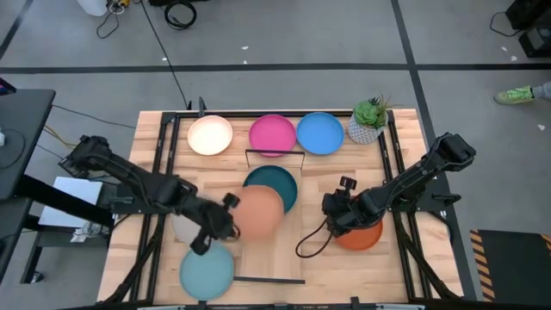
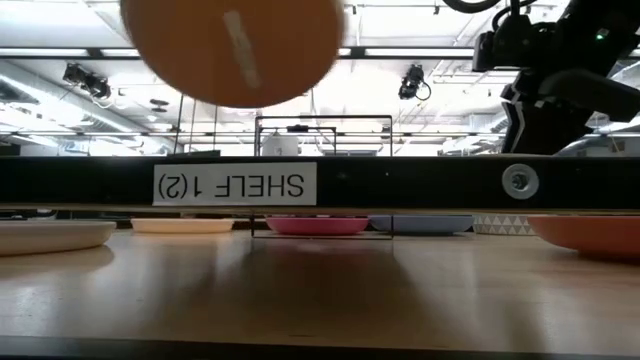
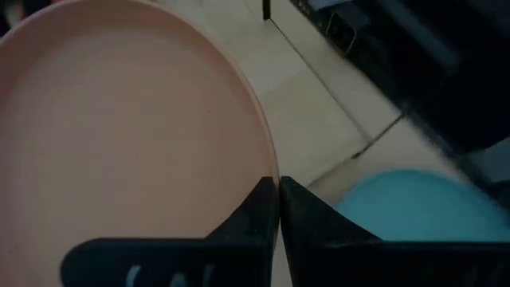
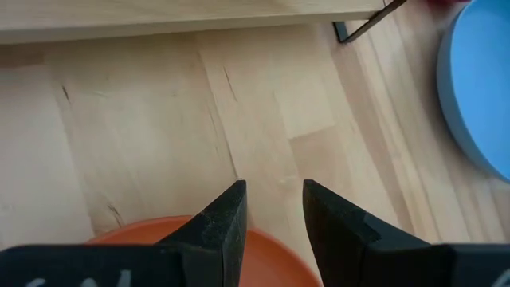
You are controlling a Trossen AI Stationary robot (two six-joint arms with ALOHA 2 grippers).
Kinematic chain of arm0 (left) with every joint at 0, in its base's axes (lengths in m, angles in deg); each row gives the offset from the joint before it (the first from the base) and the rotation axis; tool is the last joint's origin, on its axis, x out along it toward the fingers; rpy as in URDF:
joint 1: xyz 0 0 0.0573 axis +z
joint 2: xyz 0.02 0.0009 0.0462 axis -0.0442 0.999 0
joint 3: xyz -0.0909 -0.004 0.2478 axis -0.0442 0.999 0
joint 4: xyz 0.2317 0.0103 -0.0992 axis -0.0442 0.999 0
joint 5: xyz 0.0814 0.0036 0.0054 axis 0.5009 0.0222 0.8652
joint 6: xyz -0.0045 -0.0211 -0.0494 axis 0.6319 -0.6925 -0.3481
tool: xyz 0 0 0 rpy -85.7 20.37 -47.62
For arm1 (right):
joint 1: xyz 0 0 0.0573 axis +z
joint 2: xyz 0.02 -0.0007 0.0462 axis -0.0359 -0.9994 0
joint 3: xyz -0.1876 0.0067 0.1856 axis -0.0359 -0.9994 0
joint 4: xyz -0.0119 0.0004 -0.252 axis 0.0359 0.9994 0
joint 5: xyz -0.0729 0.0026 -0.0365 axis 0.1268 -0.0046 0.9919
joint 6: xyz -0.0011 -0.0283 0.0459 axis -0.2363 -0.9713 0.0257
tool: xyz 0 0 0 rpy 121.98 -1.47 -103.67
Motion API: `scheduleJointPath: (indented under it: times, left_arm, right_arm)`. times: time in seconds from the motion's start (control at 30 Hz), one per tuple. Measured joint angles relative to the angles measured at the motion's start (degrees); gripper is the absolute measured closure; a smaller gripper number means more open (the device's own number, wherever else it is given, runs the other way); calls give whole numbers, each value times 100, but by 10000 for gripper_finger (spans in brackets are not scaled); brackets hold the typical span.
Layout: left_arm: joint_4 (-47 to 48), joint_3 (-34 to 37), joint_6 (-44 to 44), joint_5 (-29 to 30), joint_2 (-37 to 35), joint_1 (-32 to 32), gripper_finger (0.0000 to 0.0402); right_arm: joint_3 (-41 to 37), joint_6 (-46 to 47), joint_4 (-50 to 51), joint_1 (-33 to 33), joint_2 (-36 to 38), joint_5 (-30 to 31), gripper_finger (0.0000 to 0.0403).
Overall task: Place and stack plates onto a shelf
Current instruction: Put the brown plate on the shelf
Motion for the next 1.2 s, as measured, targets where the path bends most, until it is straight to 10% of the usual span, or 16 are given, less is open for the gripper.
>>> scheduleJointPath:
  times: [0.57,1.2]
  left_arm:
    - [-721,7,2115,296,1771,-786,383]
    - [-1304,7,1992,335,2014,-762,345]
  right_arm:
    - [0,372,-384,342,0,184,273]
    - [0,486,-475,342,-2,293,273]
